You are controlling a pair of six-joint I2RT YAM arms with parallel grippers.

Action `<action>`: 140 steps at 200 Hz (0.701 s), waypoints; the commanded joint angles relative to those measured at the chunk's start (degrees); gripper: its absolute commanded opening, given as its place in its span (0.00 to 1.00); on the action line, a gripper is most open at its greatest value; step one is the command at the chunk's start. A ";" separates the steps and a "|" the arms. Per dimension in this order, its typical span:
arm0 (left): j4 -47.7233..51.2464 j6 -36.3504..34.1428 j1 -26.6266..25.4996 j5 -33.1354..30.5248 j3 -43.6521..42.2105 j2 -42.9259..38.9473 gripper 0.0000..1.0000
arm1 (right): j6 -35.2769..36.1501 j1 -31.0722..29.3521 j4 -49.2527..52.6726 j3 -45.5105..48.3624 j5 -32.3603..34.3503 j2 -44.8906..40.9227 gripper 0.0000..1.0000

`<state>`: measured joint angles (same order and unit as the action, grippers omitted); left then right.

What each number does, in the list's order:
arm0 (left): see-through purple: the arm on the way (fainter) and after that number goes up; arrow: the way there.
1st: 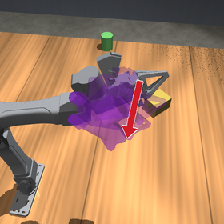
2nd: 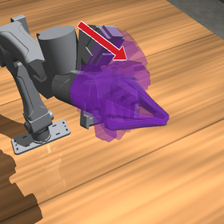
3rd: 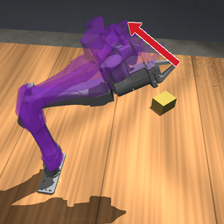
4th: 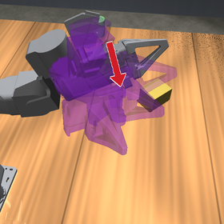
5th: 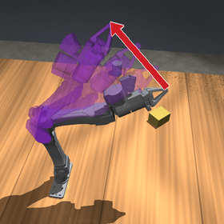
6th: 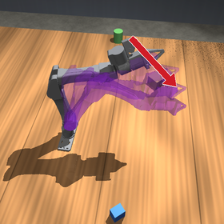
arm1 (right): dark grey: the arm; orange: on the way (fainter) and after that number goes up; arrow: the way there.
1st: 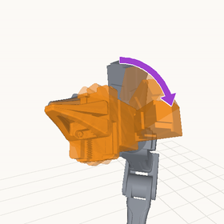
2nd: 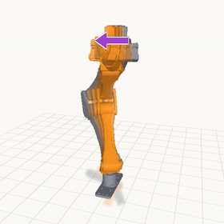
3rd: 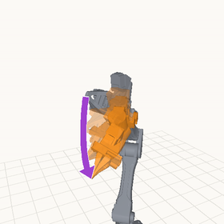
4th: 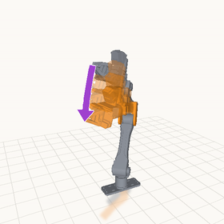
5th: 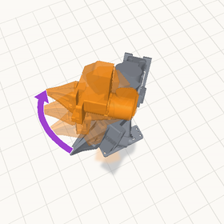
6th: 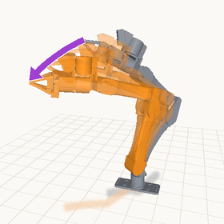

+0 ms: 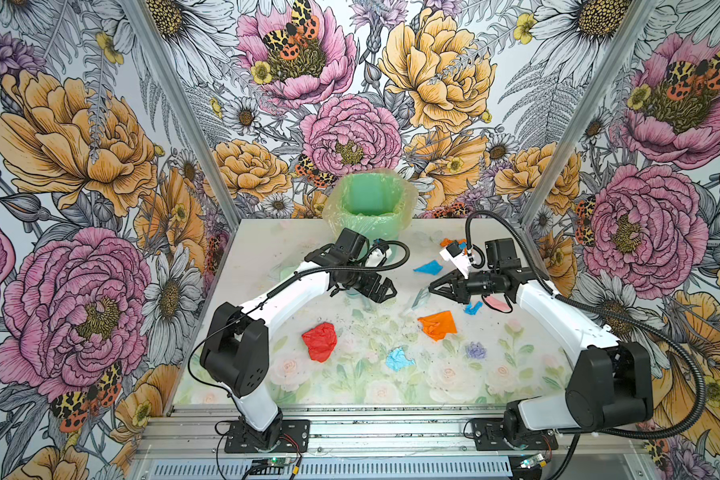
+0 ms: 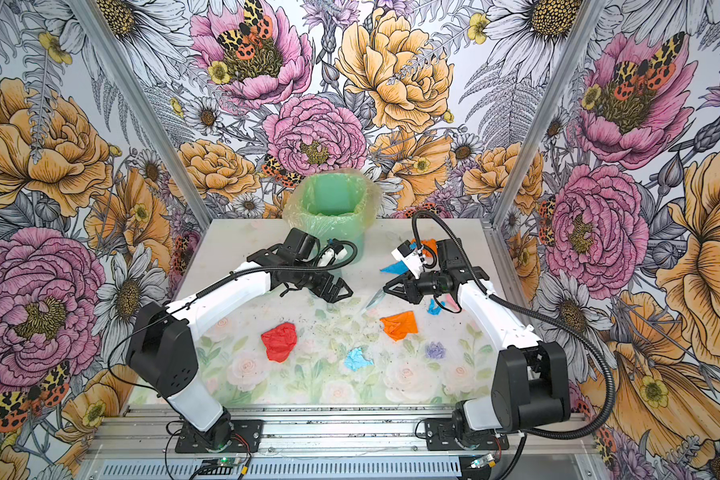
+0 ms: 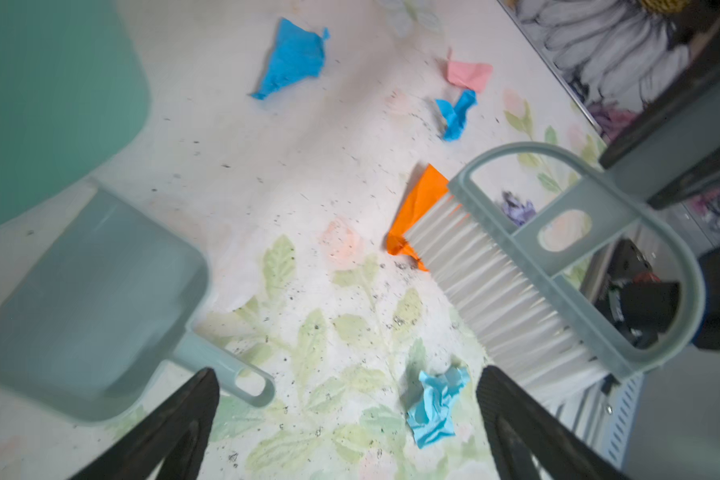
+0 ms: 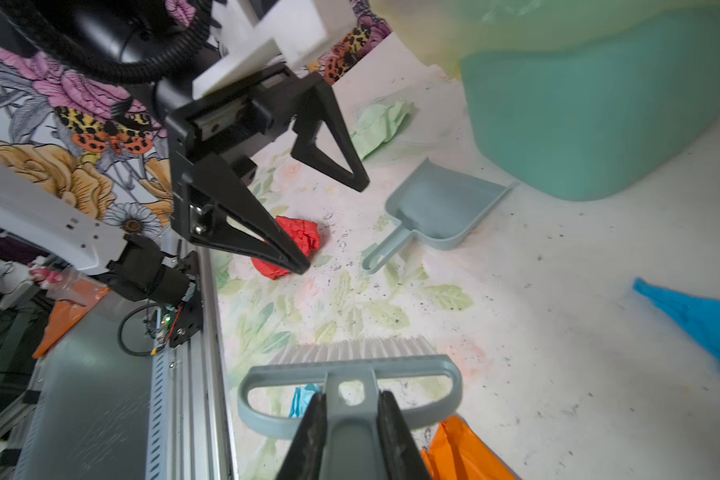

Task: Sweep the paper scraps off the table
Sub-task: 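Open the left gripper and pull it away from the brush while right gripper lifts it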

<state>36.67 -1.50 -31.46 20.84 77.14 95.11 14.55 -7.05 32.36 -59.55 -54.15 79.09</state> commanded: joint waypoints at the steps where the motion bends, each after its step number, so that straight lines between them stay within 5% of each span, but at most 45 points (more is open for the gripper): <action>1: -9.01 14.14 0.61 -11.57 -5.84 -3.35 0.99 | -6.05 0.21 -8.68 2.48 9.91 -5.05 0.00; 29: -14.15 30.89 -0.23 -23.28 -13.70 -7.38 0.99 | -13.31 -0.13 -16.08 5.37 19.23 -9.28 0.00; 52: -13.99 37.22 -3.21 -29.71 -15.76 -8.58 0.99 | -19.61 -0.83 -20.26 6.98 26.63 -11.94 0.00; 95: -14.34 41.92 -5.03 -31.17 -16.83 -6.74 0.99 | -32.87 -2.02 -22.23 6.69 37.19 -13.33 0.00; 140: -15.13 45.61 -5.64 -32.44 -18.70 -6.36 0.99 | -38.84 -5.14 -23.99 8.05 47.46 -12.62 0.00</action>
<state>23.11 40.32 -36.62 -8.73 59.90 88.27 -18.20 -10.85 12.10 -52.51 -15.33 66.89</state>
